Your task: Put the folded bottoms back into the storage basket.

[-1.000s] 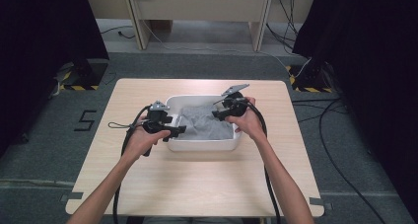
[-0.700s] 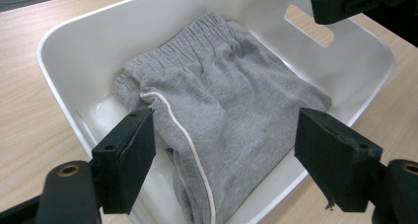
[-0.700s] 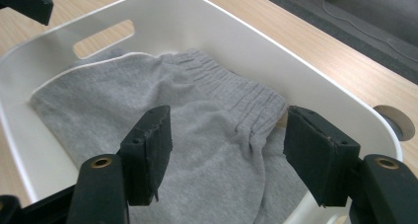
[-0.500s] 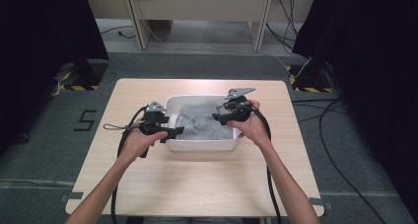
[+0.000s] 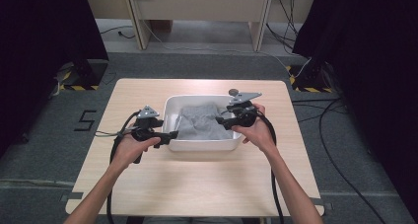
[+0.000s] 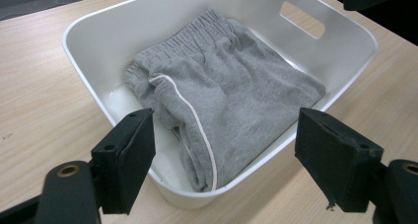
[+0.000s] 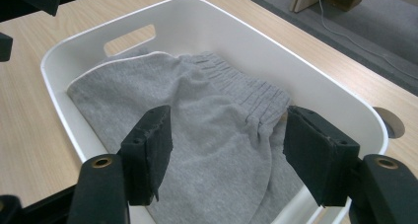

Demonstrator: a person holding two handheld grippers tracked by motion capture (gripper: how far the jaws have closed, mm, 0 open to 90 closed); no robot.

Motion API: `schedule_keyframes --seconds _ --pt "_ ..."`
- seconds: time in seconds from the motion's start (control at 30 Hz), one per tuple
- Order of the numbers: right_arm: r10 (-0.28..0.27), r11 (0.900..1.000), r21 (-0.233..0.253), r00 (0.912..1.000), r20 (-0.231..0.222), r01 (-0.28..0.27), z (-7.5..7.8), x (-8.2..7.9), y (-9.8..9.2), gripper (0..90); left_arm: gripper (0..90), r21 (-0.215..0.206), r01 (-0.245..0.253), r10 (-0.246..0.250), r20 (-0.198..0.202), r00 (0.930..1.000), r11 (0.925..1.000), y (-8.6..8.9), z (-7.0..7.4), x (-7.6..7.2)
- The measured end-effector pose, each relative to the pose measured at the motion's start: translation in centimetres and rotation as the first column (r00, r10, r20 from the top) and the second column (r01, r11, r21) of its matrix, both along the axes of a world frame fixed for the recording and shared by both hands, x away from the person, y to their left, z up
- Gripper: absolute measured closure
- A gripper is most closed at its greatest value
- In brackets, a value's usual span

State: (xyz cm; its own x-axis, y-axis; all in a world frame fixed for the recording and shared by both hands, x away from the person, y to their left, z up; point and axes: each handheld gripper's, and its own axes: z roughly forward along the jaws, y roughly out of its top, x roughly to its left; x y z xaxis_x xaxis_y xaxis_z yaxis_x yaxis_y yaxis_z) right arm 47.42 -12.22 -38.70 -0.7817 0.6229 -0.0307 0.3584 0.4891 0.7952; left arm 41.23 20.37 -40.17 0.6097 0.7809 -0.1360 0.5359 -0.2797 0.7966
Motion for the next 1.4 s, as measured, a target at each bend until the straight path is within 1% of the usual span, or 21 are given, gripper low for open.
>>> schedule_keyframes --seconds 0.07,0.3,0.4,0.43,0.5,0.63,0.67,0.73,0.77,0.8,0.93,1.0,1.03,1.17,1.23,1.27,1.4 --pt "0.0 1.0 0.008 1.0 0.009 0.0 0.1 -0.5 -0.3 36.4 22.6 -0.009 0.0 0.001 0.008 1.0 1.0 0.1 0.0 -0.3" --pt "-0.003 1.0 0.024 0.9997 0.022 0.002 0.5 -1.5 -0.9 36.4 22.4 -0.012 0.007 -0.007 0.012 0.9999 0.9999 0.5 -0.1 -1.0" --pt "-0.006 0.999 0.04 0.9994 0.034 0.005 0.5 -2.2 -1.5 36.4 22.4 -0.014 0.009 -0.008 0.014 0.9999 0.9999 0.8 -0.2 -1.6" --pt "-0.006 0.999 0.04 0.9994 0.034 0.005 0.5 -2.2 -1.5 36.4 22.3 -0.014 0.009 -0.008 0.014 0.9999 0.9999 0.8 -0.2 -1.6" --pt "-0.01 0.999 0.044 0.9994 0.032 0.008 0.4 -2.7 -2.0 36.4 22.2 -0.01 0.006 -0.005 0.022 0.9997 0.9999 1.0 -0.3 -1.8" --pt "-0.01 0.999 0.049 0.9993 0.035 0.009 0.2 -3.1 -2.5 36.4 22.1 -0.02 0.004 -0.003 0.026 0.9997 0.9998 1.3 -0.4 -2.2" --pt "-0.019 0.999 0.048 0.9993 0.033 0.017 0.2 -3.4 -2.7 36.4 22.1 -0.021 0.001 -0.001 0.027 0.9996 0.9998 1.4 -0.4 -2.3" --pt "-0.024 0.998 0.062 0.9992 0.033 0.022 0.1 -3.8 -3.4 36.1 22.1 -0.022 -0.003 0.004 0.034 0.9994 0.9997 1.6 -0.6 -2.5" --pt "-0.024 0.998 0.062 0.9992 0.033 0.022 0.1 -3.8 -3.4 36.1 22.1 -0.022 -0.003 0.004 0.034 0.9994 0.9997 1.6 -0.6 -2.5" --pt "-0.03 0.997 0.074 0.9989 0.036 0.028 0.1 -4.1 -3.8 35.1 22.0 -0.022 -0.002 0.003 0.038 0.9993 0.9998 1.7 -0.7 -2.6" --pt "-0.041 0.995 0.09 0.9987 0.028 0.038 -0.1 -4.7 -4.2 31.7 21.9 -0.022 0.0 0.0 0.035 0.9994 0.9998 1.9 -1.0 -2.6" --pt "-0.06 0.992 0.108 0.9979 0.025 0.057 -0.3 -5.2 -4.6 28.2 21.8 -0.031 0.002 -0.001 0.038 0.9993 0.9995 2.0 -1.2 -2.9" --pt "-0.065 0.992 0.111 0.9975 0.029 0.062 -0.4 -5.4 -4.7 27.9 21.8 -0.032 0.002 -0.001 0.038 0.9993 0.9995 2.0 -1.2 -3.0" --pt "-0.085 0.992 0.093 0.9953 0.047 0.08 -0.8 -6.4 -4.9 26.2 21.8 -0.03 -0.003 0.005 0.043 0.9991 0.9995 2.3 -1.3 -3.4" --pt "-0.084 0.993 0.089 0.9952 0.051 0.079 -0.8 -6.6 -5.0 26.2 21.8 -0.028 -0.005 0.006 0.043 0.9991 0.9996 2.3 -1.4 -3.5" --pt "-0.084 0.993 0.087 0.9946 0.061 0.078 -1.1 -7.1 -5.1 26.2 21.8 -0.023 -0.004 0.005 0.043 0.9991 0.9997 2.4 -1.4 -3.6" --pt "-0.093 0.992 0.093 0.994 0.058 0.087 -1.5 -7.6 -5.5 26.2 21.8 -0.022 -0.012 0.013 0.047 0.9988 0.9997 2.7 -1.6 -3.9"
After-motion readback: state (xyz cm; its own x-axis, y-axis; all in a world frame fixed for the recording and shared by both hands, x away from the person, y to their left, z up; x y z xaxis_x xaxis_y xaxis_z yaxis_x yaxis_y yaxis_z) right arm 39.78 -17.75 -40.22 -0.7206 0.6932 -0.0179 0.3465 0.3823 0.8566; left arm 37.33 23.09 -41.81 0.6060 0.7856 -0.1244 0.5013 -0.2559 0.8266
